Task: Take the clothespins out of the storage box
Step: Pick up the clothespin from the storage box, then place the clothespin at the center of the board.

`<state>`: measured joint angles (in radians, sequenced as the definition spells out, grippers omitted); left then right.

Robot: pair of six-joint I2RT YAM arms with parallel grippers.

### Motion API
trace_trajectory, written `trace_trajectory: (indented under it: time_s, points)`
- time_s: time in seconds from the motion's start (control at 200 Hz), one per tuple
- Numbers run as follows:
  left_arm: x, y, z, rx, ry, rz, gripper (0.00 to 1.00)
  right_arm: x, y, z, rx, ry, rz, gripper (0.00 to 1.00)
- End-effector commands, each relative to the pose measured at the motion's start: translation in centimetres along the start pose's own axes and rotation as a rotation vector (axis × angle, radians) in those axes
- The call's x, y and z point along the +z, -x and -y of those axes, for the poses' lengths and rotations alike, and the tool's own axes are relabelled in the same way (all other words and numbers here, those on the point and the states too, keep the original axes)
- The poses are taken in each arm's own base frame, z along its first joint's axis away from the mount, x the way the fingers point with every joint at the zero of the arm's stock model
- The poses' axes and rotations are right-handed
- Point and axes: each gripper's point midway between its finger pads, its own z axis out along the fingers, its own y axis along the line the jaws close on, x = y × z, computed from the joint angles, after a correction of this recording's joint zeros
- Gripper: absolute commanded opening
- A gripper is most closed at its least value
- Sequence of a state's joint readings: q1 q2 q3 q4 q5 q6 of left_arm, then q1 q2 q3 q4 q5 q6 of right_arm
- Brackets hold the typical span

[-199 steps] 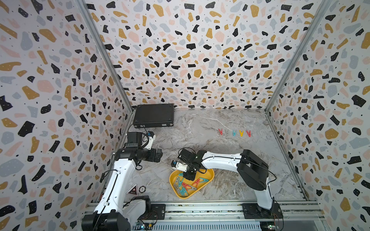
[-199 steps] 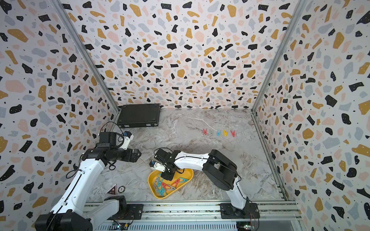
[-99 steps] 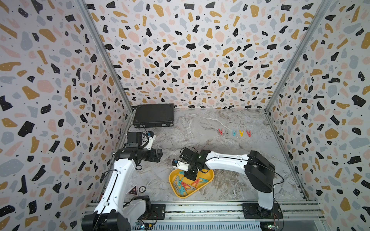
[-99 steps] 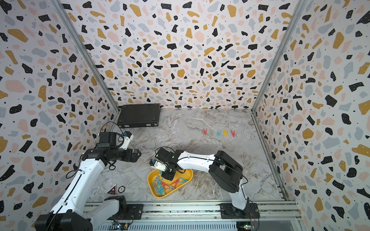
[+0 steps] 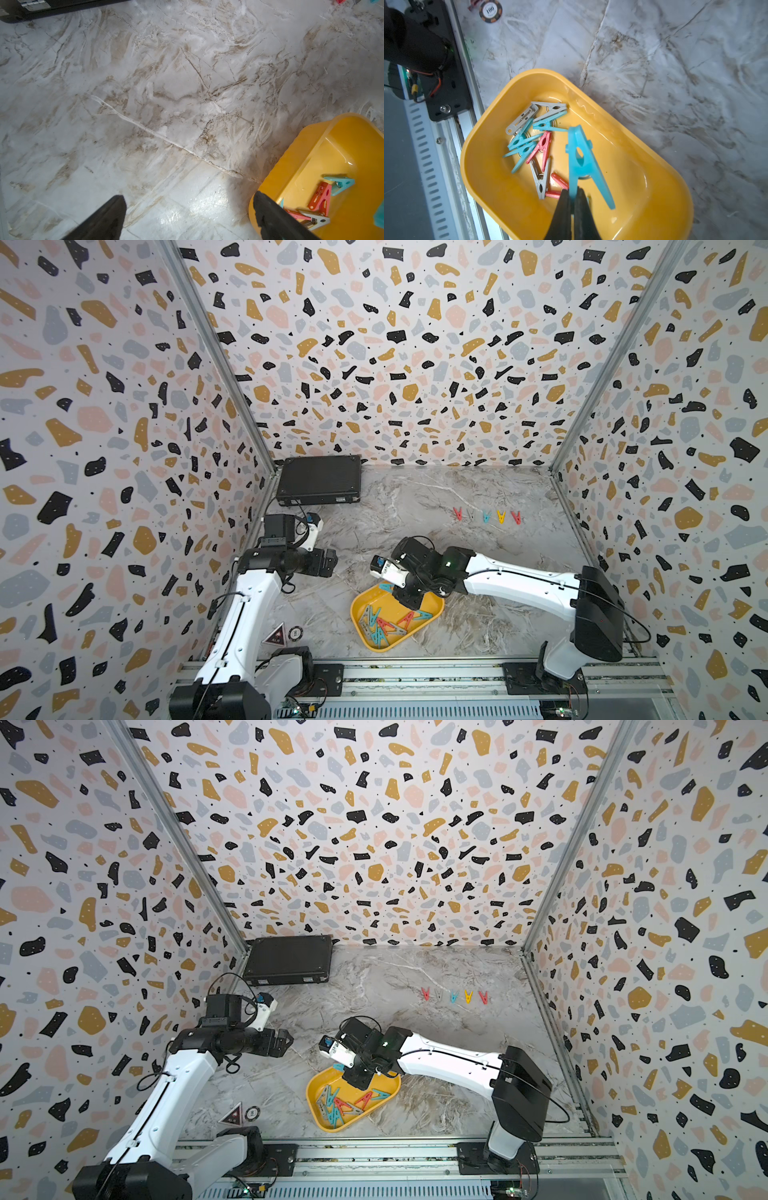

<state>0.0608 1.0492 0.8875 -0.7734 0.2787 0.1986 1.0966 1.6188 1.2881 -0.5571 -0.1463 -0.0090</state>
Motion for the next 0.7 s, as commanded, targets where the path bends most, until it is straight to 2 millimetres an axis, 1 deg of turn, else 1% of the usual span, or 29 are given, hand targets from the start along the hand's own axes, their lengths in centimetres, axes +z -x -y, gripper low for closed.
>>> trace_trajectory:
  time_s: [0.0, 0.03, 0.155, 0.29, 0.355, 0.421, 0.496, 0.626, 0.696]
  points:
    - [-0.1, 0.4, -0.1, 0.006, 0.002, 0.025, 1.00, -2.5, -0.4, 3.5, 0.140, -0.089, 0.027, 0.00]
    - [-0.1, 0.4, -0.1, 0.006, 0.002, 0.025, 1.00, -2.9, -0.5, 4.4, 0.174, -0.108, 0.036, 0.00]
    - [-0.1, 0.4, -0.1, 0.007, 0.003, 0.025, 1.00, -4.6, -1.7, 9.1, 0.321, -0.244, 0.050, 0.00]
    - [-0.1, 0.4, 0.0, 0.007, 0.001, 0.025, 1.00, -5.8, -3.9, 13.6, 0.536, -0.329, 0.044, 0.00]
    - [-0.2, 0.4, 0.0, 0.008, 0.001, 0.026, 1.00, -5.9, -5.3, 15.5, 0.665, -0.339, 0.039, 0.00]
    - [-0.2, 0.4, 0.0, 0.007, 0.003, 0.027, 1.00, -5.7, -6.8, 17.2, 0.779, -0.342, 0.027, 0.00]
    - [-0.3, 0.4, 0.0, 0.009, 0.004, 0.030, 1.00, -4.9, -8.4, 19.0, 0.892, -0.332, 0.003, 0.00]
    - [-0.3, 0.4, 0.0, 0.008, 0.002, 0.031, 1.00, -3.3, -10.7, 21.4, 1.059, -0.294, -0.026, 0.00]
    - [-0.3, 0.4, 0.0, 0.009, 0.001, 0.031, 1.00, -2.5, -11.7, 22.5, 1.119, -0.297, -0.022, 0.00]
